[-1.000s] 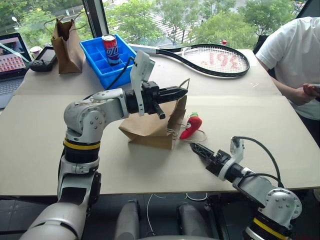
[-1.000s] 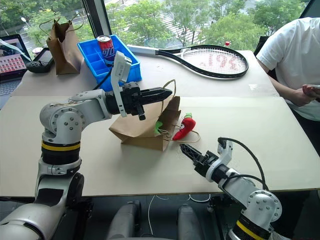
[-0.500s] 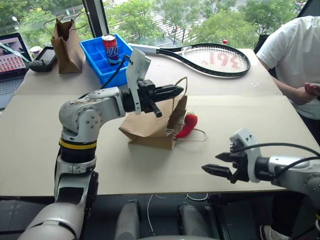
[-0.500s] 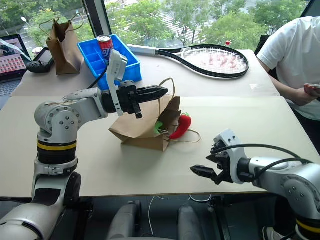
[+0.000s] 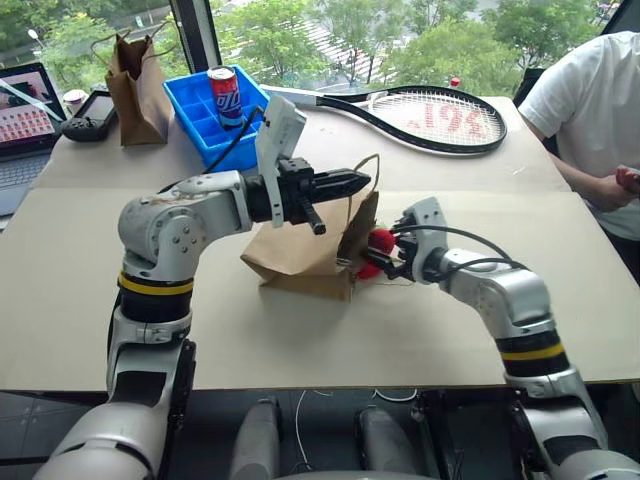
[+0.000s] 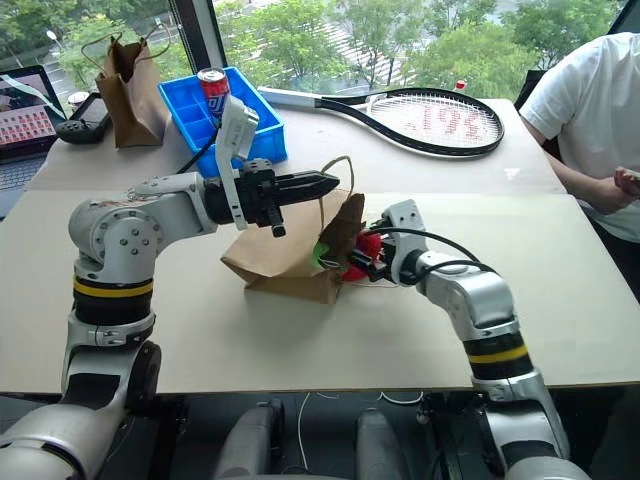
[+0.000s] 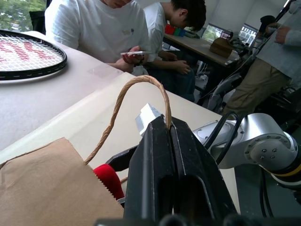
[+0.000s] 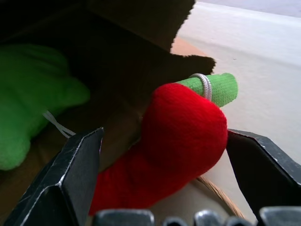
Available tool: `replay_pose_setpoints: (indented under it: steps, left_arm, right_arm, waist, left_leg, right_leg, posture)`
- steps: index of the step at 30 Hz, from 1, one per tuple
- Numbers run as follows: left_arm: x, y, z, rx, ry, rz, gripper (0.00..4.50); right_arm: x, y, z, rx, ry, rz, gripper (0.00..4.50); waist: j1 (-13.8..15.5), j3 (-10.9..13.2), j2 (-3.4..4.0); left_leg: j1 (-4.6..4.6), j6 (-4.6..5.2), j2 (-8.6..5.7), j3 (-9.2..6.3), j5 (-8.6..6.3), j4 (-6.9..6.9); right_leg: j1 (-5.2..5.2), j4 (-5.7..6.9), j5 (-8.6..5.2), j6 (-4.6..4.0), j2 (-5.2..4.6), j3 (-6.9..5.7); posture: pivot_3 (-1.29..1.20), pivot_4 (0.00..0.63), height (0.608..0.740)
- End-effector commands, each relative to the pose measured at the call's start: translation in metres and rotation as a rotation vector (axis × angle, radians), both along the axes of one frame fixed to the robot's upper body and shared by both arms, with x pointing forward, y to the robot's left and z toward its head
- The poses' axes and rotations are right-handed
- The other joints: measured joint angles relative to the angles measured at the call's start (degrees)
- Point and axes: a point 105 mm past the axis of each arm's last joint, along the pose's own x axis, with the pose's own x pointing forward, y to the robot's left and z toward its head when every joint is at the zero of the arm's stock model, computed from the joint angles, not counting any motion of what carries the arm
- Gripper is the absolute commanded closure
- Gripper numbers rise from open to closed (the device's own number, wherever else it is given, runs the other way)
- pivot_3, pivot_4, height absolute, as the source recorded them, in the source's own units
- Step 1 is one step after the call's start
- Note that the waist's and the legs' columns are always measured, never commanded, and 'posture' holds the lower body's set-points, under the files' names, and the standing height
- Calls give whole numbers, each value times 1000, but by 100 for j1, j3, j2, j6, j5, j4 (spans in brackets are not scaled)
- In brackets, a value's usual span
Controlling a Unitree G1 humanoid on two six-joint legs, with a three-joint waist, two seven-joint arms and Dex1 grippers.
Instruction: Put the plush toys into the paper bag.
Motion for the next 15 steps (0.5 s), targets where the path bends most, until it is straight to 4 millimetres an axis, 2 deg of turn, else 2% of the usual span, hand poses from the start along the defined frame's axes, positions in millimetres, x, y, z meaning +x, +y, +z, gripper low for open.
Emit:
replay_pose_setpoints:
  steps: [1,6,8,11,15]
  left_arm:
    - [-5,1,15,-7,-62,-9,4500]
    - [-4,5,18,-3,-69,2,4500]
    - [-4,4,18,-3,-68,0,4500]
    - [-5,3,18,-3,-68,-5,4500]
    - [-6,2,17,-2,-69,-10,4500]
  right_arm:
    - [9,-7,6,-23,-59,-33,1113]
    - [5,-7,34,62,-156,-9,2854]
    - [1,-1,50,139,-177,19,3530]
    - [-6,11,59,210,-165,63,4439]
    - [-20,42,54,327,-64,174,4486]
  waist:
    - [20,0,0]
    - [-10,0,0]
    - [-15,0,0]
    - [-34,0,0]
    - [-44,0,0]
  left_leg:
    - [-1,0,-1,-1,0,1]
    - [-2,0,-6,-2,0,3]
    - [-1,0,-5,-3,1,2]
    - [0,0,-5,-5,1,0]
    - [3,0,-5,-7,1,-1]
  right_leg:
    - [2,0,-1,1,0,0]
    - [1,3,-1,1,0,7]
    - [1,4,-1,1,0,7]
    - [0,7,-1,2,2,7]
    - [0,11,-1,2,4,7]
  posture:
    - [0,150,735]
    - [0,150,735]
    - [0,150,735]
    - [0,150,735]
    - [0,150,735]
